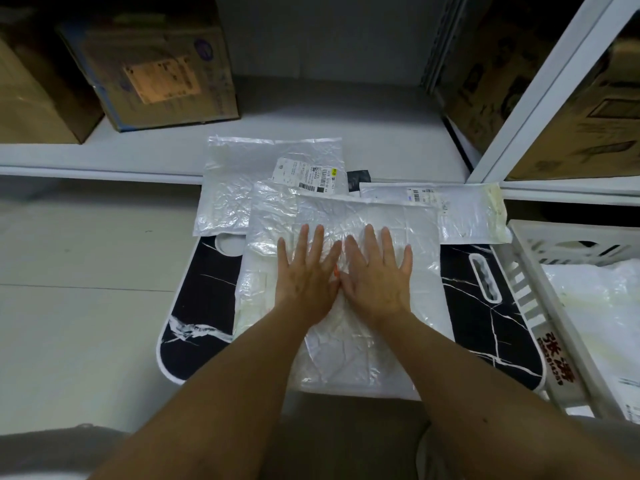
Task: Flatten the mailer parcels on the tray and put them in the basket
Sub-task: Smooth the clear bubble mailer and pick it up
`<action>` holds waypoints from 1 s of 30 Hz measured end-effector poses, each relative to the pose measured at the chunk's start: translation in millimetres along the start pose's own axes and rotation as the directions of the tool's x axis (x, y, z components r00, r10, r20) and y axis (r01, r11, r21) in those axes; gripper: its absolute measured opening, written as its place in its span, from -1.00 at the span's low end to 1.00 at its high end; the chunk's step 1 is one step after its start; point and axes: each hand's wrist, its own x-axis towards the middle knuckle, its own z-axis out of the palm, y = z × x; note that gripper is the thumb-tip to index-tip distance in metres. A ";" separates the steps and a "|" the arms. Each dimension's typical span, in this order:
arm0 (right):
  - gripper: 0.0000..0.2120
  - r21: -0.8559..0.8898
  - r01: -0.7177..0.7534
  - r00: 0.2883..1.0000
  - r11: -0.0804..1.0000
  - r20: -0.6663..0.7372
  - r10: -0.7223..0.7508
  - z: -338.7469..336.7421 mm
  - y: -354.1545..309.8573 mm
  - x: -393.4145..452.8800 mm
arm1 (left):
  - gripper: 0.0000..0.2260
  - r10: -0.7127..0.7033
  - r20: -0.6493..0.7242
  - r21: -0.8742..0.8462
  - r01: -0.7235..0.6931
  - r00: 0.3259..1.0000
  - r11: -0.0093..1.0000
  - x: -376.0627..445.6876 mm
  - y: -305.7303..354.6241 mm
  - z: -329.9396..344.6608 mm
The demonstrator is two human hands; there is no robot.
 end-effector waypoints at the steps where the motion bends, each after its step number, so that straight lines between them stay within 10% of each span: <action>1: -0.43 -0.002 0.000 0.995 1.000 0.104 0.000 5.3 2.4 1.6 | -0.42 -0.001 0.022 -0.004 0.001 1.000 1.000 0.7 0.0 5.9; 15: -0.42 0.054 -0.111 0.931 0.992 0.355 0.085 25.9 6.3 3.5 | -0.47 -0.032 0.238 -0.136 0.066 0.971 0.989 1.8 -1.8 19.4; 23: -0.57 0.022 -0.047 0.986 0.999 -0.160 0.050 13.6 5.5 29.9 | -0.49 -0.091 -0.103 -0.128 0.078 0.991 0.989 26.4 3.6 -5.5; 30: -0.40 0.065 -0.031 0.979 0.997 0.204 0.018 30.5 12.3 39.0 | -0.45 -0.146 0.102 -0.037 0.150 0.984 0.988 41.2 -9.0 20.3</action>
